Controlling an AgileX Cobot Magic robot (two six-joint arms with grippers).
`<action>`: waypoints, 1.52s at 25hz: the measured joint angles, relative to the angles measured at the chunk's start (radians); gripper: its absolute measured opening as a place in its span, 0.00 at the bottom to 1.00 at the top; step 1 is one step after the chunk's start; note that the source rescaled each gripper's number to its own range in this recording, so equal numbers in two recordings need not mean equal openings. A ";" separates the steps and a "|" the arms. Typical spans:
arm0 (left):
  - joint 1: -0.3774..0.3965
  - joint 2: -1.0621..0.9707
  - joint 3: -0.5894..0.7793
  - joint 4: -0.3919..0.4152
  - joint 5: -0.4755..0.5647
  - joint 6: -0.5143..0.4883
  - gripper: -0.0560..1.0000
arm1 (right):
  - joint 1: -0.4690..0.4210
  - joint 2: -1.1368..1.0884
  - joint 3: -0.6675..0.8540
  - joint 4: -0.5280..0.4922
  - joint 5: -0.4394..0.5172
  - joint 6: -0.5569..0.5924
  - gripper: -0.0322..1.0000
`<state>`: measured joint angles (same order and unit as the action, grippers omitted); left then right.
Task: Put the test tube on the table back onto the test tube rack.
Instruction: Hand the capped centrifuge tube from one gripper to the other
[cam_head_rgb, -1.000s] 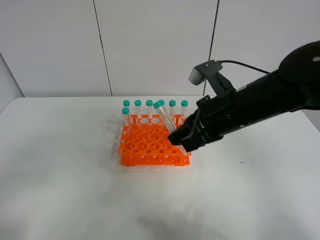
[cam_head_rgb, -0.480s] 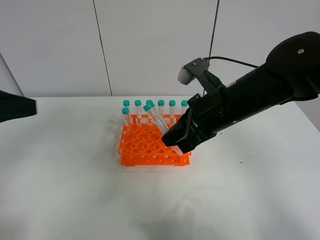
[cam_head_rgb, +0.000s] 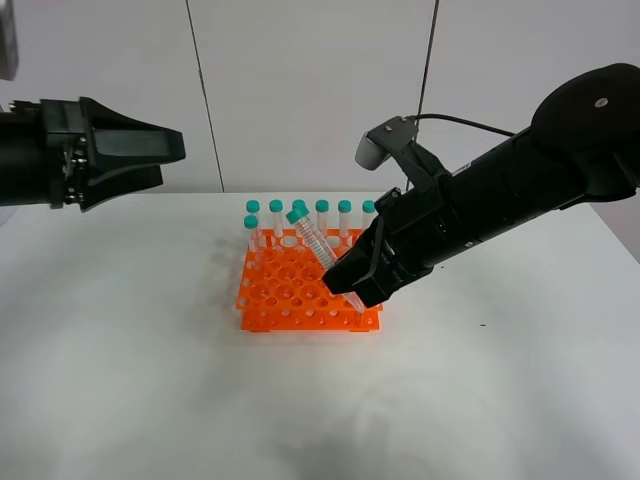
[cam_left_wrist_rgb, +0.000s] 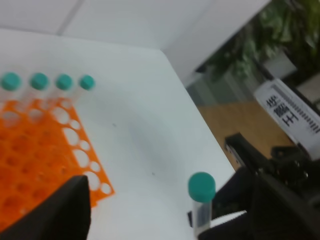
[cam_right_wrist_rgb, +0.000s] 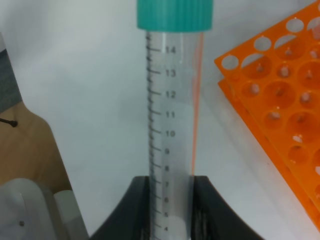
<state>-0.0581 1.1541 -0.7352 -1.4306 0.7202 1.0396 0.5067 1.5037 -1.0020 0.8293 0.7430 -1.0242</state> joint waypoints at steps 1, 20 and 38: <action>-0.026 0.020 0.000 -0.013 -0.011 0.013 0.91 | 0.000 0.000 0.000 0.001 0.000 0.000 0.07; -0.362 0.274 -0.121 -0.109 -0.181 0.071 0.91 | 0.000 0.000 0.000 0.022 0.004 0.000 0.07; -0.363 0.274 -0.121 -0.109 -0.172 0.073 0.91 | 0.000 0.000 0.000 0.106 0.001 -0.004 0.07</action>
<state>-0.4212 1.4284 -0.8565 -1.5401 0.5478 1.1123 0.5067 1.5037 -1.0020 0.9351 0.7440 -1.0281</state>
